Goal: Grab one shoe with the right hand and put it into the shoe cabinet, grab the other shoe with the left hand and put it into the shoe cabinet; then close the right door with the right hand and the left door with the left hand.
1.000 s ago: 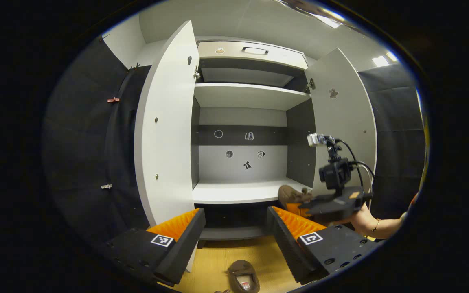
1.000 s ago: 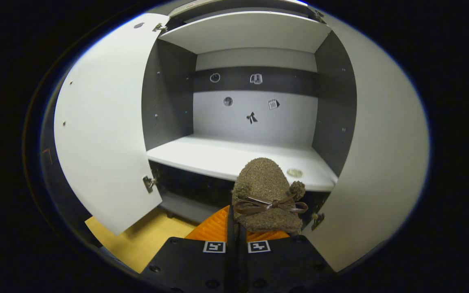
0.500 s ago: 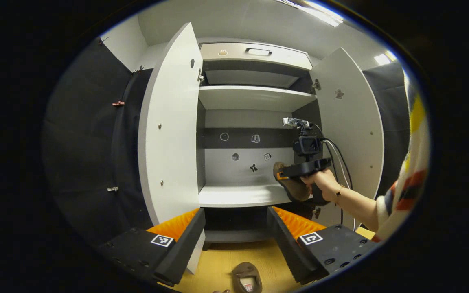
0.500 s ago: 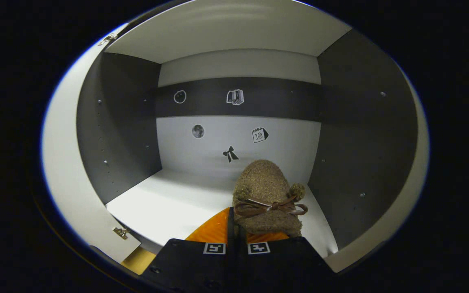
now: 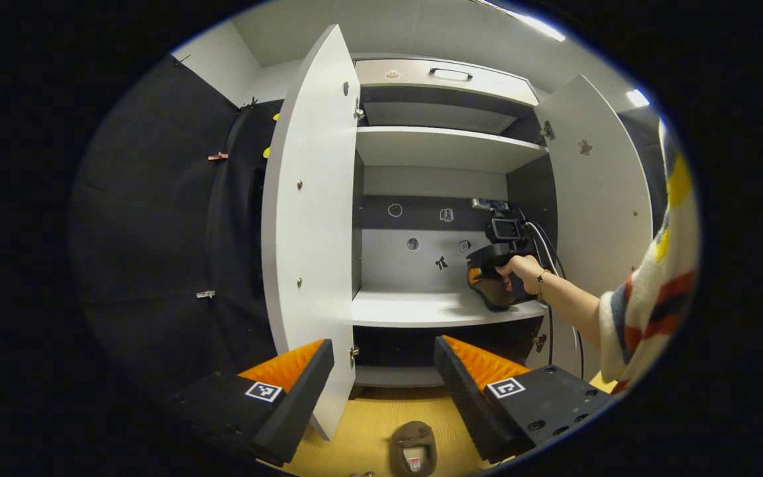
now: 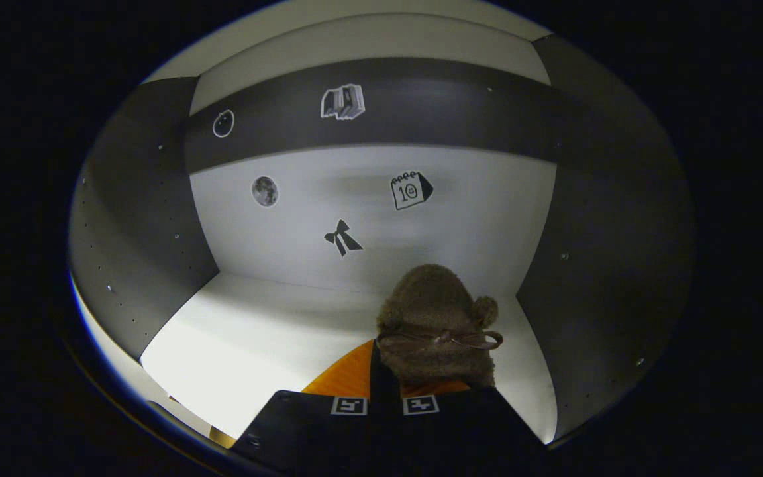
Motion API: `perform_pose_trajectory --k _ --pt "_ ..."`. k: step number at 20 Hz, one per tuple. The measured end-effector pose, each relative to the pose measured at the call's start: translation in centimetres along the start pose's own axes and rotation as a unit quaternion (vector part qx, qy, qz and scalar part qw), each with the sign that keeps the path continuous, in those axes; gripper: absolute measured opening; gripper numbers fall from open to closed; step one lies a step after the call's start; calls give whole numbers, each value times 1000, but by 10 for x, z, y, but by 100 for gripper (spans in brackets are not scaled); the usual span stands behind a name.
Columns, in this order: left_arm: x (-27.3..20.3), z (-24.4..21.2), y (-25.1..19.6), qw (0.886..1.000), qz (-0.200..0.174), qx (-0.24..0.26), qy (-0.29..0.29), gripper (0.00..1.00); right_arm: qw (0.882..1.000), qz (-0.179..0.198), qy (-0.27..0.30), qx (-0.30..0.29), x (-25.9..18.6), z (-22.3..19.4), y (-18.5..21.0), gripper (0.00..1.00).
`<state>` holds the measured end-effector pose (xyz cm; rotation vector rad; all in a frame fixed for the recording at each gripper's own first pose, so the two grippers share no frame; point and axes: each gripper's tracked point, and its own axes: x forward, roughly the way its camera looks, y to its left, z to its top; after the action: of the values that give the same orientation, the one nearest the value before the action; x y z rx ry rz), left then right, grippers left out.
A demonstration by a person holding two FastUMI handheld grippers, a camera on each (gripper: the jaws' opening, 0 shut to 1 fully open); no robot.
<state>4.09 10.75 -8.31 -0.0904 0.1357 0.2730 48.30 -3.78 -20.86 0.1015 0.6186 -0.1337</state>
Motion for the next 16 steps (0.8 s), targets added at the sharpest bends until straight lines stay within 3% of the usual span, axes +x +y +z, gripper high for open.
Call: perform_pose_trajectory --k 1,2,3,4,5,9,11,16 --pt "0 -1 0 1000 1 1 1 96 1000 6 6 8 3 -3 3 6" --pt "-1 0 0 1000 2 2 2 96 1000 10 14 14 4 -5 4 2" --pt "-3 -1 0 1000 2 3 2 96 1000 11 17 15 0 -6 4 17" --pt "-4 -1 -1 1000 2 4 2 96 1000 13 7 12 -7 -1 5 22" --pt "-5 -1 -2 1000 0 5 1 96 1000 17 0 12 -16 2 7 48" --pt "-9 -5 -5 1000 -8 -1 1 96 999 37 -25 2 -64 1 13 89" --pt "-12 -11 -9 1000 -23 -7 0 97 996 56 -63 -2 -102 8 20 100" --pt "-10 -64 -17 996 -68 -39 36 97 981 107 -164 -7 -206 10 36 99"
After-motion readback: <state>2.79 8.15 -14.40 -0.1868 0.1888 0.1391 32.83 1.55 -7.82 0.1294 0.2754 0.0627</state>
